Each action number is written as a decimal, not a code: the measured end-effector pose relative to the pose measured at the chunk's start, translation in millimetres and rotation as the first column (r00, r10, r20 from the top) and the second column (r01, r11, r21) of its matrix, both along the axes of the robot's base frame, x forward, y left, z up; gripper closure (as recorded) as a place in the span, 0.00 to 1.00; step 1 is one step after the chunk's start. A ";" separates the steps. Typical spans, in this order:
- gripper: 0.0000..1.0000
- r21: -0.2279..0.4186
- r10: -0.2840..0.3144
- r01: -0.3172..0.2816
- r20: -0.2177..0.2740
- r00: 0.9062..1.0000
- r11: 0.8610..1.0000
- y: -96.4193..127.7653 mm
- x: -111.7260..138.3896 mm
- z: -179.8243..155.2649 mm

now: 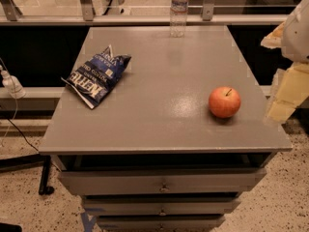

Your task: Pick water bottle

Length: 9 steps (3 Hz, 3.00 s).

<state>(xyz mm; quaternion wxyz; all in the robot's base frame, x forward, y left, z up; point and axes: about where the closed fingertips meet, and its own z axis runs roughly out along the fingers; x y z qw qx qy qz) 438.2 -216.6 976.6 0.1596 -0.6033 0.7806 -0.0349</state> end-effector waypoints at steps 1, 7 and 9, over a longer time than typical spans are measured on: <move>0.00 0.000 0.000 0.000 0.000 1.000 1.000 0.0 0.1 0.0; 0.00 0.440 -0.337 0.196 0.269 0.902 0.876 -22.8 270.6 -22.3; 0.00 0.528 -0.379 0.198 0.260 0.888 0.826 -9.3 303.1 -33.2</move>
Offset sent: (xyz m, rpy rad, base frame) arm 0.0279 -0.0063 -0.0147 0.0393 -0.0116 -0.0282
